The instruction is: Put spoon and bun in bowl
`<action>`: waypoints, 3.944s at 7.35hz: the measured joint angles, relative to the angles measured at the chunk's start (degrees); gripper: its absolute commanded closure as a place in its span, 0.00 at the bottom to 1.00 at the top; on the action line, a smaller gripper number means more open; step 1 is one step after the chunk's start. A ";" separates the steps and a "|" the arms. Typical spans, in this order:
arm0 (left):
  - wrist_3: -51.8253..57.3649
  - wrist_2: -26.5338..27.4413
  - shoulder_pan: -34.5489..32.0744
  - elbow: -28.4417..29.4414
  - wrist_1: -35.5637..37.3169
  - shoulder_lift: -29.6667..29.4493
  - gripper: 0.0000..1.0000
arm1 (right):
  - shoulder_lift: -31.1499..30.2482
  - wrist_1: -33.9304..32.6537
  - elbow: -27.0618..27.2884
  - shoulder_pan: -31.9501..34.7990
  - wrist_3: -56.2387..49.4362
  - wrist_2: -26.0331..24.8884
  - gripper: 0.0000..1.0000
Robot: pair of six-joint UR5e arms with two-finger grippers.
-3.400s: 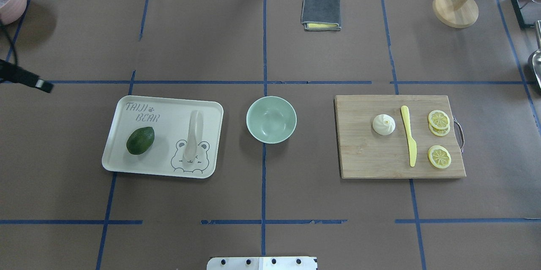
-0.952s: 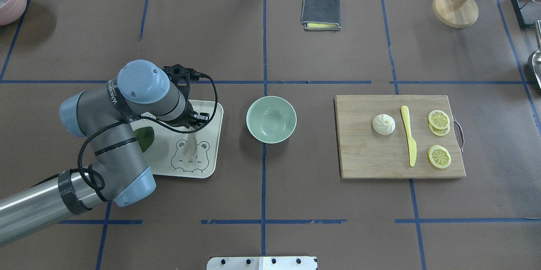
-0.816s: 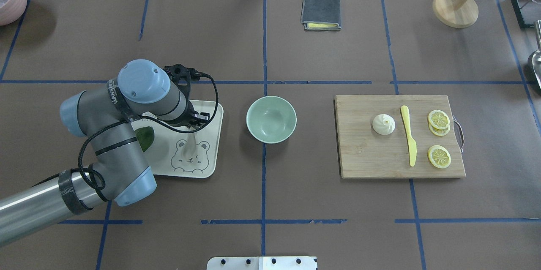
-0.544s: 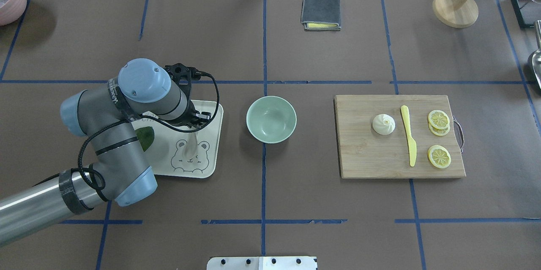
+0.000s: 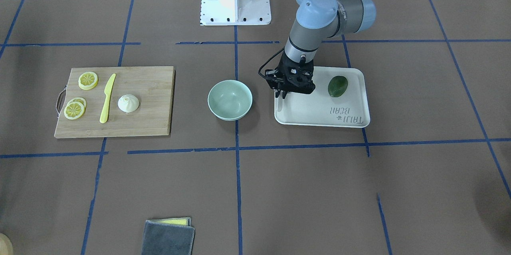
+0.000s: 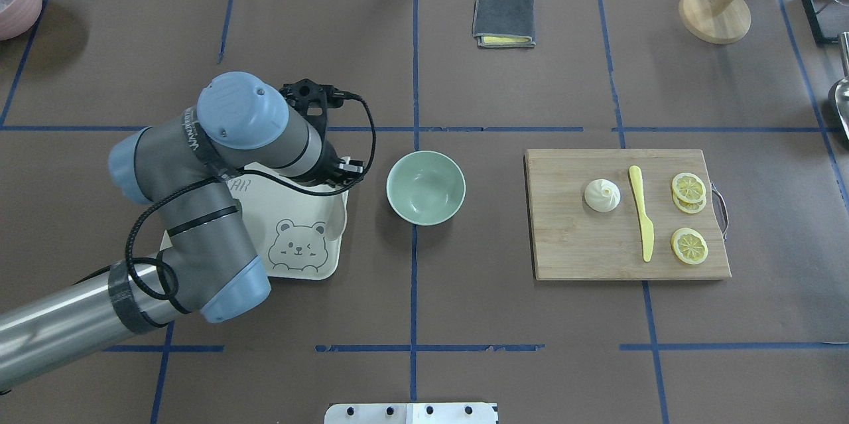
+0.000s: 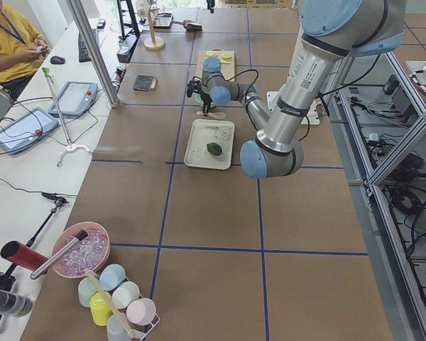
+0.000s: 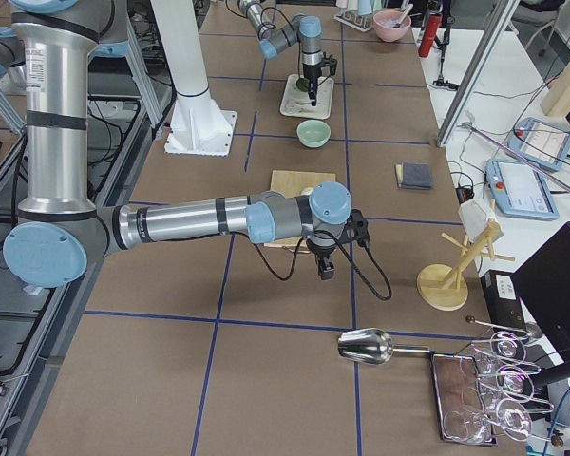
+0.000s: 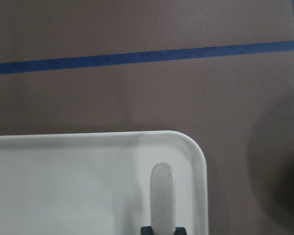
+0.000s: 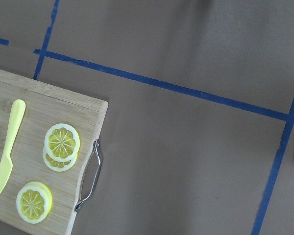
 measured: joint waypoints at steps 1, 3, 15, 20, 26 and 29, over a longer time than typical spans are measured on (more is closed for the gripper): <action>-0.77 0.02 0.27 2.58 -0.28 -4.32 1.00 | 0.01 0.01 -0.04 0.00 -0.03 1.11 0.00; -1.19 0.75 1.27 10.99 -2.47 -13.13 1.00 | 0.04 0.02 -0.04 -0.09 -0.02 2.84 0.00; 20.04 3.65 -6.04 -6.66 0.34 4.15 0.13 | 14.70 17.54 1.78 -36.67 58.23 -25.29 0.04; 20.57 3.70 -6.19 -7.37 0.69 4.53 0.12 | 16.78 10.06 2.07 -42.19 60.51 -32.12 0.15; 20.56 3.76 -6.25 -7.37 0.69 4.62 0.12 | 16.73 9.90 1.03 -42.78 61.01 -32.41 1.00; 20.29 3.79 -6.25 -7.37 0.69 4.62 0.12 | 17.21 7.45 1.97 -42.68 60.94 -31.99 1.00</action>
